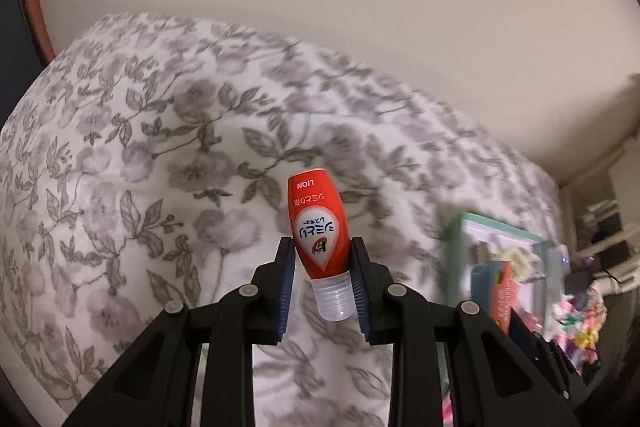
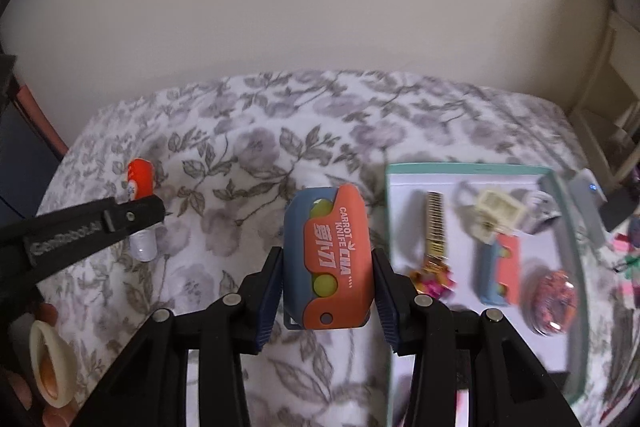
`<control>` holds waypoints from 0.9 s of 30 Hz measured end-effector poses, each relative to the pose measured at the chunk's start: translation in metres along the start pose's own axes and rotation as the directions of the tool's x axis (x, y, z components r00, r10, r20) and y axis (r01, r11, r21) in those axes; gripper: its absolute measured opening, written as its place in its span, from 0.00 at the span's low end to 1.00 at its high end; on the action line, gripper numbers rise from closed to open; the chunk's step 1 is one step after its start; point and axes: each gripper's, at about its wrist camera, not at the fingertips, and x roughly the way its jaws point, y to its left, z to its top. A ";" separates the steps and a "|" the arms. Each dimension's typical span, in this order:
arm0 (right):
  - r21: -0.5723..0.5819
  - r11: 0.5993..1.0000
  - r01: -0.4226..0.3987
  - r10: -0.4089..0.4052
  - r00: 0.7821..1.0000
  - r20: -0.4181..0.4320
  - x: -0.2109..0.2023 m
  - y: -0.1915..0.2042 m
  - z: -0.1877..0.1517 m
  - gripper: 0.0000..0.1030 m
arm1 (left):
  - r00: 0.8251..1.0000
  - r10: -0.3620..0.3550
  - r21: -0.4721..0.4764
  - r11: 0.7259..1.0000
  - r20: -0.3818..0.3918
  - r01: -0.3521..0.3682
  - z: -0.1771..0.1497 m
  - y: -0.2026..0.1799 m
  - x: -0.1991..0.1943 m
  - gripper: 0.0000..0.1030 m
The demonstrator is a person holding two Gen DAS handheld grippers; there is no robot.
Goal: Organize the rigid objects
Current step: 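Carry the red bottle and carrot-knife toy into the tray and release both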
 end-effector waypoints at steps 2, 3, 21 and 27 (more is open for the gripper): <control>0.021 1.000 0.000 0.000 1.000 0.013 -0.016 -0.007 -0.003 0.44 | 1.000 -0.013 0.028 1.000 0.028 0.013 -0.007 -0.009 -0.019 0.28; 0.035 0.999 -0.005 0.004 1.000 0.022 -0.024 -0.011 -0.005 0.44 | 0.999 -0.016 0.039 0.999 0.039 0.014 -0.011 -0.013 -0.028 0.28; 0.209 0.975 0.075 -0.084 0.996 0.034 -0.087 -0.101 -0.064 0.44 | 0.988 -0.150 0.268 0.951 -0.035 0.153 -0.106 -0.099 -0.053 0.28; 0.281 0.953 0.113 -0.107 0.994 -0.034 -0.074 -0.134 -0.073 0.44 | 0.981 -0.145 0.320 0.930 -0.130 0.180 -0.127 -0.124 -0.030 0.28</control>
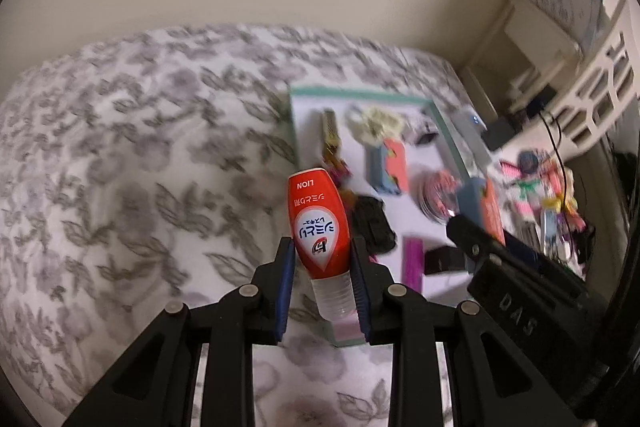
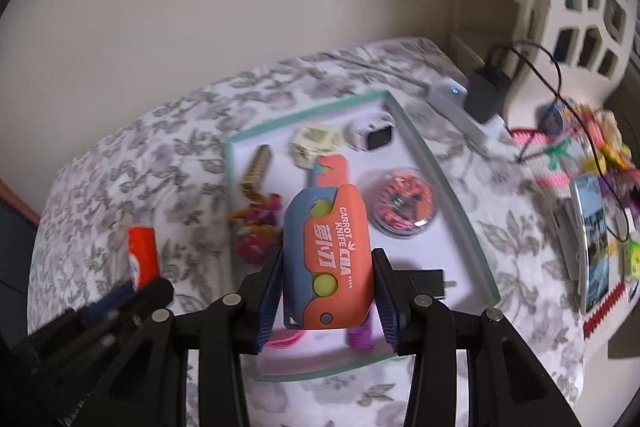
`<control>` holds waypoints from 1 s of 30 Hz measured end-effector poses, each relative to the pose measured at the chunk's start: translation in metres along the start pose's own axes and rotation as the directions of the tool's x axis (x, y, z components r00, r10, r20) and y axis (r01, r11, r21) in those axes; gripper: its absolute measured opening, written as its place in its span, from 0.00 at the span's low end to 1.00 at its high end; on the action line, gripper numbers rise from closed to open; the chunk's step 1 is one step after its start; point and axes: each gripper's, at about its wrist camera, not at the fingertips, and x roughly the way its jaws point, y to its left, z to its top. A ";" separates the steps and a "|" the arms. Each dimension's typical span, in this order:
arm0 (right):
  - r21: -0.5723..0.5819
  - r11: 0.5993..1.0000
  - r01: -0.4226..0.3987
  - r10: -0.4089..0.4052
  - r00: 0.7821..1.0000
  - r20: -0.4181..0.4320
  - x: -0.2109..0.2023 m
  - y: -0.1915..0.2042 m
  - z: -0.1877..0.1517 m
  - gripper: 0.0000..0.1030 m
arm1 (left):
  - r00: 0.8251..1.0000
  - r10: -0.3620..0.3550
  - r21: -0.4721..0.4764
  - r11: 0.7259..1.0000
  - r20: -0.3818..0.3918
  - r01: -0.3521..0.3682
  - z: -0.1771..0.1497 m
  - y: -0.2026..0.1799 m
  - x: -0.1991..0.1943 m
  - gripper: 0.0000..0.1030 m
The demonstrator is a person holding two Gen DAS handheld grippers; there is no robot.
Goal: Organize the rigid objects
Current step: 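Carry the red bottle and carrot-knife toy into the tray and release both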
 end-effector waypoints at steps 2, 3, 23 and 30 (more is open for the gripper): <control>0.014 1.000 0.013 -0.013 1.000 -0.027 0.009 -0.008 0.000 0.44 | 0.999 -0.011 0.013 1.000 -0.034 0.012 -0.004 -0.007 0.011 0.28; 0.020 1.000 0.022 -0.022 0.999 -0.045 0.015 -0.011 -0.001 0.44 | 0.999 -0.013 0.021 1.000 -0.049 0.014 -0.005 -0.011 0.017 0.28; 0.026 0.998 0.048 -0.044 0.986 -0.159 0.051 -0.021 -0.009 0.45 | 0.975 -0.044 0.028 0.998 -0.216 0.051 -0.018 -0.023 0.073 0.28; 0.007 0.999 0.049 -0.048 0.990 -0.136 0.045 -0.018 -0.005 0.45 | 0.976 -0.048 0.023 0.998 -0.214 0.055 -0.016 -0.026 0.074 0.28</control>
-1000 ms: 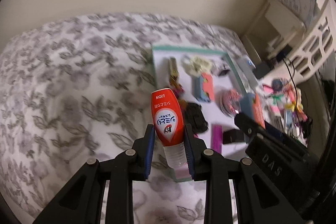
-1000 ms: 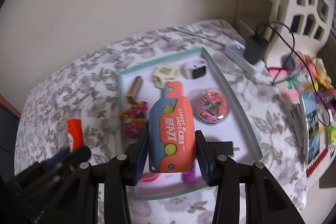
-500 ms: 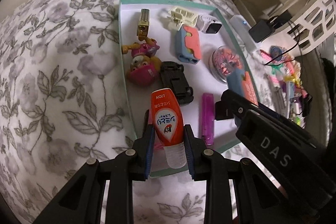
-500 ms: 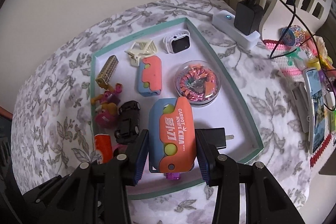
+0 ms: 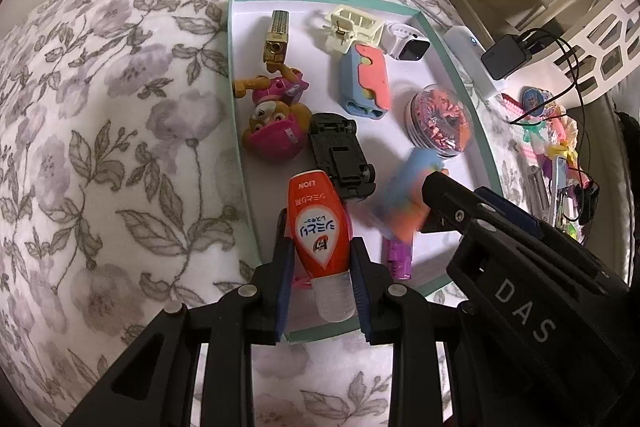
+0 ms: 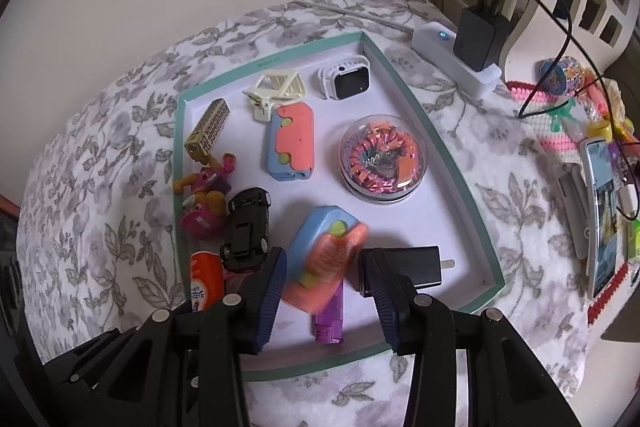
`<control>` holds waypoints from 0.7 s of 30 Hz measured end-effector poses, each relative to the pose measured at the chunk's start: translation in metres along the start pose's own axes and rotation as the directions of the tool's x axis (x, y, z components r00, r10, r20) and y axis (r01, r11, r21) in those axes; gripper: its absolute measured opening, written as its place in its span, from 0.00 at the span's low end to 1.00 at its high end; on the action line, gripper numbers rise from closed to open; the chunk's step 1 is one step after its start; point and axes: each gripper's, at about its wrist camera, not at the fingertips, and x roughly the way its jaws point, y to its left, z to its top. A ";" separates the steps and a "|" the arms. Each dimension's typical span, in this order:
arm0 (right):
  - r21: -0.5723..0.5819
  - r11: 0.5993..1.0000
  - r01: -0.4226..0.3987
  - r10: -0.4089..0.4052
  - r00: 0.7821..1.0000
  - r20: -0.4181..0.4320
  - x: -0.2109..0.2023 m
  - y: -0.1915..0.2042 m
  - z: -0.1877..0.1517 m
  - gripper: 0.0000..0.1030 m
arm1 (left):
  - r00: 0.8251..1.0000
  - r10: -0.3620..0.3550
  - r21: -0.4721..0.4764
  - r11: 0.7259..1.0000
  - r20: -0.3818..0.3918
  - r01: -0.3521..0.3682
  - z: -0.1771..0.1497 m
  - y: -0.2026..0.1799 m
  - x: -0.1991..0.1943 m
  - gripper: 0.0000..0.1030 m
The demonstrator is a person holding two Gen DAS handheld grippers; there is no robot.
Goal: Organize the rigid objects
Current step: 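Carry the red bottle and carrot-knife toy into the tray and release both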
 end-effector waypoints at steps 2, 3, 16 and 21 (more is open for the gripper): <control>-0.001 1.000 -0.001 0.001 1.000 0.005 -0.001 0.000 0.000 0.45 | 1.000 -0.001 0.003 1.000 0.008 0.001 0.000 0.000 -0.002 0.28; 0.000 1.000 -0.003 0.003 1.000 0.009 -0.002 0.000 0.001 0.45 | 1.000 -0.004 0.003 1.000 0.010 0.004 0.000 0.000 -0.004 0.28; 0.043 0.999 -0.001 -0.002 0.998 0.062 -0.018 -0.007 0.000 0.45 | 0.996 0.031 -0.081 0.996 0.089 -0.024 0.001 0.028 -0.031 0.49; 0.040 0.999 -0.001 -0.002 0.998 0.057 -0.016 -0.002 -0.004 0.56 | 0.984 0.117 -0.128 0.987 0.134 -0.099 -0.003 0.049 -0.043 0.63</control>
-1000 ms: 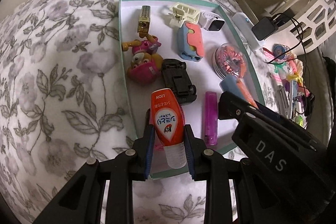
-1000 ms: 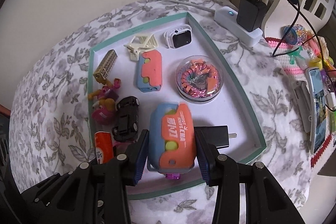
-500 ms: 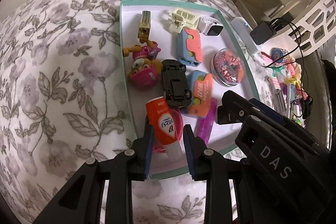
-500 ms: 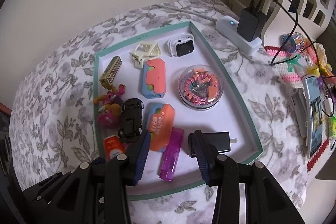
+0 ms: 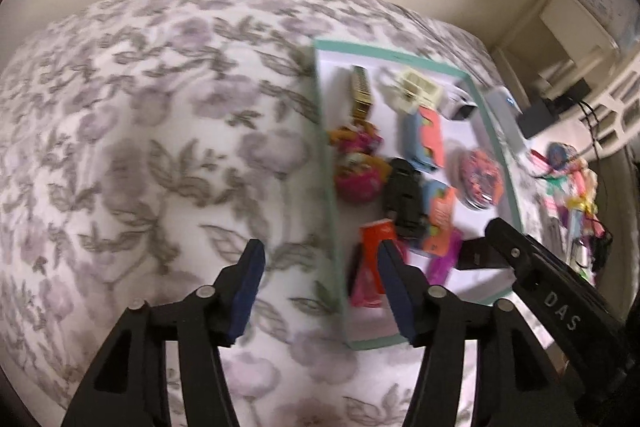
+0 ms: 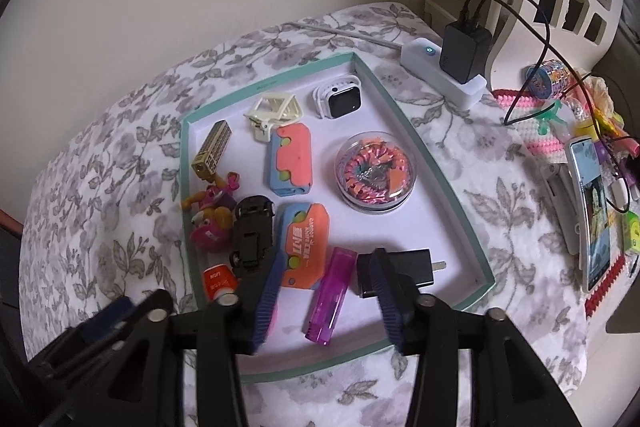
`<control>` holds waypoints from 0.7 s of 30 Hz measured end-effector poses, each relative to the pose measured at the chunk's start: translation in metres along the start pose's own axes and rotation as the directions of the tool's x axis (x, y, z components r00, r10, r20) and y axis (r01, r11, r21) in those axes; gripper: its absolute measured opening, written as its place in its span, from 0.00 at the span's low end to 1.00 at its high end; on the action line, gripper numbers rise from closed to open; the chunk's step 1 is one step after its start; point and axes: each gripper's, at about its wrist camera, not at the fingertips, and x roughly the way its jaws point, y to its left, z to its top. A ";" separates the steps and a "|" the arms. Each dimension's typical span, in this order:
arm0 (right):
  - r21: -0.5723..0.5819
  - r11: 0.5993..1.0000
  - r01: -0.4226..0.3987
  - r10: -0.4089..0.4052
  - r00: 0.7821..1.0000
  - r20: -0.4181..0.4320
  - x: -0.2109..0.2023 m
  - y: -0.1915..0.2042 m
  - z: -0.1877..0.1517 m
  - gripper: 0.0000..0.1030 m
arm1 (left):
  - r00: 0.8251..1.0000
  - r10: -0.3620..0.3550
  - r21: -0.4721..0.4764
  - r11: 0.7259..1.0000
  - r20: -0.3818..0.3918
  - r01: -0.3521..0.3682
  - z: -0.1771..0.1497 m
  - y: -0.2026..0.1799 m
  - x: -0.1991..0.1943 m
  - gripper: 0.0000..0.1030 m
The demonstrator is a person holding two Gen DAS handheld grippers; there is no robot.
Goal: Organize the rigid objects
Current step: 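Carry the red bottle and carrot-knife toy into the tray and release both, then lift both open tools away from the tray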
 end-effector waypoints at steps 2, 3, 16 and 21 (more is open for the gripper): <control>0.004 1.000 -0.002 0.002 1.000 -0.002 0.001 0.001 -0.001 0.62 | 1.000 0.026 -0.009 1.000 0.017 -0.026 -0.001 0.006 -0.002 0.67; 0.004 1.000 -0.003 0.003 1.000 -0.003 0.001 0.002 -0.002 0.63 | 0.999 0.037 -0.011 0.999 0.027 -0.037 -0.001 0.009 -0.004 0.69; -0.073 0.995 0.073 -0.072 0.997 0.011 0.014 0.012 -0.005 0.96 | 0.990 0.100 -0.056 0.994 0.097 -0.095 0.003 0.026 -0.011 0.80; -0.085 0.993 0.077 -0.076 0.997 0.024 0.015 0.015 -0.004 0.96 | 0.986 0.123 -0.071 0.991 0.109 -0.116 0.005 0.031 -0.012 0.79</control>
